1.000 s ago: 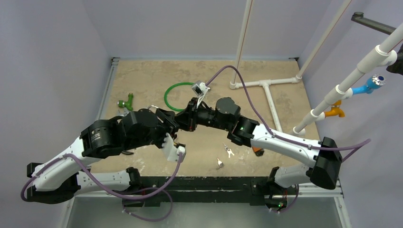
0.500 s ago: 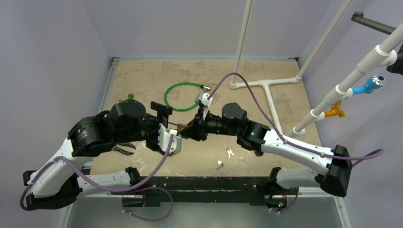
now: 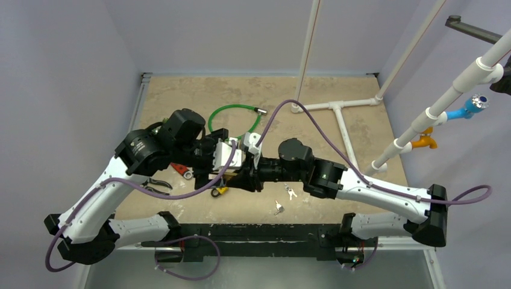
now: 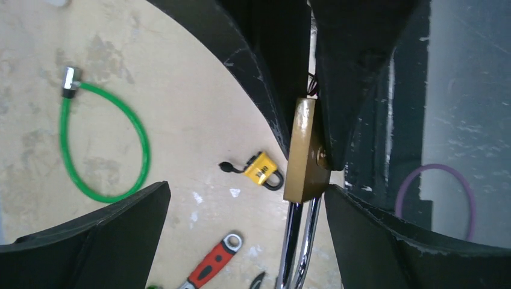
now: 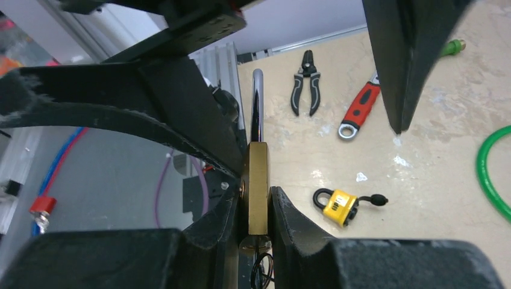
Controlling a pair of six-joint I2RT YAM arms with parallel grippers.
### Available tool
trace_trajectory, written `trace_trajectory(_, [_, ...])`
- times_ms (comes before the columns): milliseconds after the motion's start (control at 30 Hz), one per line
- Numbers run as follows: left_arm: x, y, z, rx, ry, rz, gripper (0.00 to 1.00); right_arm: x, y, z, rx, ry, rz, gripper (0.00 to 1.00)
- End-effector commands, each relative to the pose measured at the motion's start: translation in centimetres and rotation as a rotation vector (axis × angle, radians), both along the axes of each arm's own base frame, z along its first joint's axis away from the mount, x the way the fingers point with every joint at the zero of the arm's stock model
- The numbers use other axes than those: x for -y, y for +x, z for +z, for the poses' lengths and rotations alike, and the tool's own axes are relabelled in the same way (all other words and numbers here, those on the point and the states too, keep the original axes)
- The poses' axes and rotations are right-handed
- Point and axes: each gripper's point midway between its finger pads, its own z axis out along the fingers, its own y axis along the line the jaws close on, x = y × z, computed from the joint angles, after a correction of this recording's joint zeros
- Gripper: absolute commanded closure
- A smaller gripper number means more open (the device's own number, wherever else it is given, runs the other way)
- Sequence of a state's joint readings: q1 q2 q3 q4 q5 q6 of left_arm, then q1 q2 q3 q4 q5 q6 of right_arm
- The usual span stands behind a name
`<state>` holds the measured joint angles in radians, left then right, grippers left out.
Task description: Unlock with the key
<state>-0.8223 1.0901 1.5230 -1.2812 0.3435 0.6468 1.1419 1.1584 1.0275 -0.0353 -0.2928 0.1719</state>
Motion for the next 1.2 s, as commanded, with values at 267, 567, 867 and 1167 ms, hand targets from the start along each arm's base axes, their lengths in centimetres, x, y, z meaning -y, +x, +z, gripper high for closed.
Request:
trace_trajectory(267, [1.9, -4.4, -0.4, -0.301, -0.063, -0.137, 0.46, 0.3, 0.1, 9.2, 0.222, 0.205, -0.08, 1.0])
trace_trajectory(567, [1.6, -5.0, -1.2, -0.318, -0.072, -0.124, 0.81, 0.5, -0.2, 9.9, 0.259, 0.24, -0.113, 1.0])
trace_trajectory(867, [1.8, -3.1, 0.6, -0.22, -0.093, -0.065, 1.0, -0.2, -1.0, 10.2, 0.179, 0.269, -0.088, 0.56])
trace_trajectory(1167, [-0.2, -2.0, -0.2, -0.189, 0.018, 0.029, 1.0, 6.8, -0.1, 9.9, 0.146, 0.286, -0.27, 0.41])
